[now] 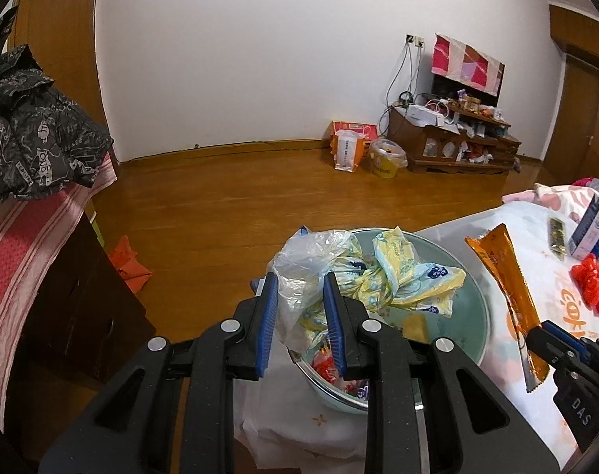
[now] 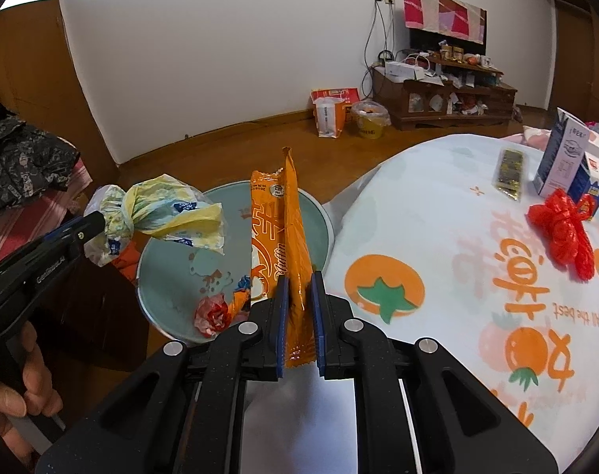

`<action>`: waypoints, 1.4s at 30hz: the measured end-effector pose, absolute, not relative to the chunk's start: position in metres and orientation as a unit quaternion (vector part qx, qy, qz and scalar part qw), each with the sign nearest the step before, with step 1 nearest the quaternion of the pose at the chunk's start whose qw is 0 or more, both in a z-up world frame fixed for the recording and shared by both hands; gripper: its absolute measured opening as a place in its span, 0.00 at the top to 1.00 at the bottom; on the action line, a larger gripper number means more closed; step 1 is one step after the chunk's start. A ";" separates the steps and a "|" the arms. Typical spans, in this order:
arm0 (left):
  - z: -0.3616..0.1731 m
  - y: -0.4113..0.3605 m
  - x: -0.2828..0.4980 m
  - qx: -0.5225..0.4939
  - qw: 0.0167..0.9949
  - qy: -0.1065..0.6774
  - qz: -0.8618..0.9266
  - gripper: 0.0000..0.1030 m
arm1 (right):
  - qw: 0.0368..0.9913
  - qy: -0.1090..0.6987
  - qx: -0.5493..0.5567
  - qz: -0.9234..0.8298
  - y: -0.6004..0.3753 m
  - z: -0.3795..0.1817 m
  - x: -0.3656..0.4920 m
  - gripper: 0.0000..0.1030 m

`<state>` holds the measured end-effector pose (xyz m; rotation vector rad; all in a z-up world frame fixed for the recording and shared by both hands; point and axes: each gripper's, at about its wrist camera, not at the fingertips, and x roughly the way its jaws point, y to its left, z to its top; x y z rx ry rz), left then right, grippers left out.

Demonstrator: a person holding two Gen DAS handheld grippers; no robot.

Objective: Collect trash
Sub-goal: 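Carry both items over the wastebasket and open both tools to drop them, then bring both tools back toward the red net bag on the table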

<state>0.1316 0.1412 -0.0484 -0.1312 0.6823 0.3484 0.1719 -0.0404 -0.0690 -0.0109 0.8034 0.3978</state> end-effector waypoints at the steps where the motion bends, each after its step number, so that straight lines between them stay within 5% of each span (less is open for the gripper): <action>1: -0.050 0.140 0.134 -0.063 0.924 0.335 0.171 0.77 | 0.901 0.390 -0.004 0.193 -0.039 -0.070 0.175 0.88; 22: -0.087 0.132 0.175 -0.020 0.905 0.389 0.169 0.76 | 0.884 0.424 -0.029 0.197 -0.013 -0.101 0.218 0.88; 26: -0.090 0.130 0.177 -0.016 0.903 0.395 0.171 0.74 | 0.881 0.422 -0.012 0.212 -0.017 -0.102 0.221 0.72; 29: -0.090 0.131 0.177 -0.014 0.903 0.394 0.172 0.74 | 0.886 0.415 -0.008 0.208 -0.021 -0.098 0.219 0.72; 34: -0.085 0.129 0.171 -0.010 0.905 0.384 0.181 0.51 | 0.897 0.398 0.008 0.192 -0.037 -0.086 0.210 0.71; 39: -0.075 0.124 0.164 -0.003 0.907 0.371 0.197 0.29 | 0.915 0.367 0.022 0.163 -0.056 -0.075 0.196 0.29; 42: -0.070 0.118 0.159 0.001 0.908 0.367 0.202 0.17 | 0.927 0.350 0.025 0.133 -0.071 -0.070 0.189 0.18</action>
